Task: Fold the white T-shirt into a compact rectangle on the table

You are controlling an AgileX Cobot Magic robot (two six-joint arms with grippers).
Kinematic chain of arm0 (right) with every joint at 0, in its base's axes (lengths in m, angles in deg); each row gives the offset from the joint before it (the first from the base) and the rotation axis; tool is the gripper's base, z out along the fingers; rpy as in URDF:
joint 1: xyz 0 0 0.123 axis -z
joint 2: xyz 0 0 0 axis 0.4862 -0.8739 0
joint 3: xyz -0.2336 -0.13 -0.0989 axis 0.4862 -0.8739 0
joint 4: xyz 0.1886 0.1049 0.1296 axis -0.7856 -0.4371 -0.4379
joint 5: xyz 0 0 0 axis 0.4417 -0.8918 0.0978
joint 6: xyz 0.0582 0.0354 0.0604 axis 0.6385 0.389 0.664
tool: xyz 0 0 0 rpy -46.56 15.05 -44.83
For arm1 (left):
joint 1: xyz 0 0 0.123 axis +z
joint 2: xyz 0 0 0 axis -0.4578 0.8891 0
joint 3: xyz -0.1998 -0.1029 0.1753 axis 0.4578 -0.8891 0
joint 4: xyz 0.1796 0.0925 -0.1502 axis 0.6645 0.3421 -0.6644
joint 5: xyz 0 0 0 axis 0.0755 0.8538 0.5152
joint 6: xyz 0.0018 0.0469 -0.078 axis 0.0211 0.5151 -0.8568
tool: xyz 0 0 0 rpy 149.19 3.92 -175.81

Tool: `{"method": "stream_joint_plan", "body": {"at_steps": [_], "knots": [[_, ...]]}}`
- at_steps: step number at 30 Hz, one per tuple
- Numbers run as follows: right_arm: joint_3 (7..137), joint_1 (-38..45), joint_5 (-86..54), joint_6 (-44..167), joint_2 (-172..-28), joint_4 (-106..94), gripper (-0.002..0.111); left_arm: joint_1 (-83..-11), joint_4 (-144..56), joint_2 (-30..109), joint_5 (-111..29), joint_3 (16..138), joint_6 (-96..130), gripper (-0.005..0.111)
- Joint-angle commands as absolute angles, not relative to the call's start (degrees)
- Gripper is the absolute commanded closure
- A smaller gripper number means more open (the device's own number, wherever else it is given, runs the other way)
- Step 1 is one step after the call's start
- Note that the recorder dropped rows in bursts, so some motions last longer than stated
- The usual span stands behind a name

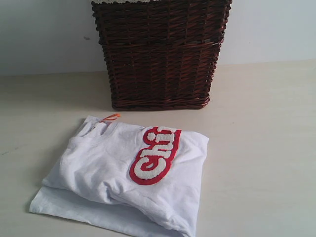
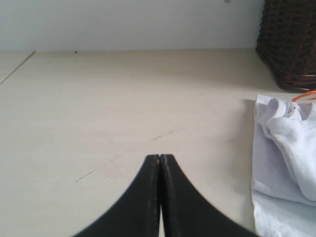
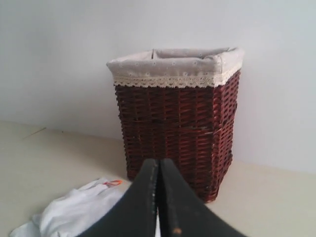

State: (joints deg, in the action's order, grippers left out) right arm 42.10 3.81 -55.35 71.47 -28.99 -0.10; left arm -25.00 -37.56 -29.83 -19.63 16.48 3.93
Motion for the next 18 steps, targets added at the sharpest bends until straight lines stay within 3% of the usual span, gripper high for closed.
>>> {"method": "stream_joint_plan", "body": {"at_steps": [1, 6, 11, 18], "knots": [[41.7, 3.79, -48.94, 70.15, -28.73, 1.86, 0.108, -25.0, -37.61, -30.16, -20.17, 16.47, 3.72, 0.107], [36.51, 5.55, -32.89, 68.6, -28.58, 6.45, 0.108, -25.0, -37.61, -30.16, -20.17, 16.47, 3.72, 0.107], [28.98, 15.87, -20.21, 68.8, -28.1, 6.77, 0.108, -25.0, -37.61, -30.16, -20.17, 16.47, 3.72, 0.107], [20.58, 29.9, -18.98, 69.23, -28.1, 3.93, 0.108, -25.0, -37.61, -30.16, -20.17, 16.47, 3.72, 0.107]]}}
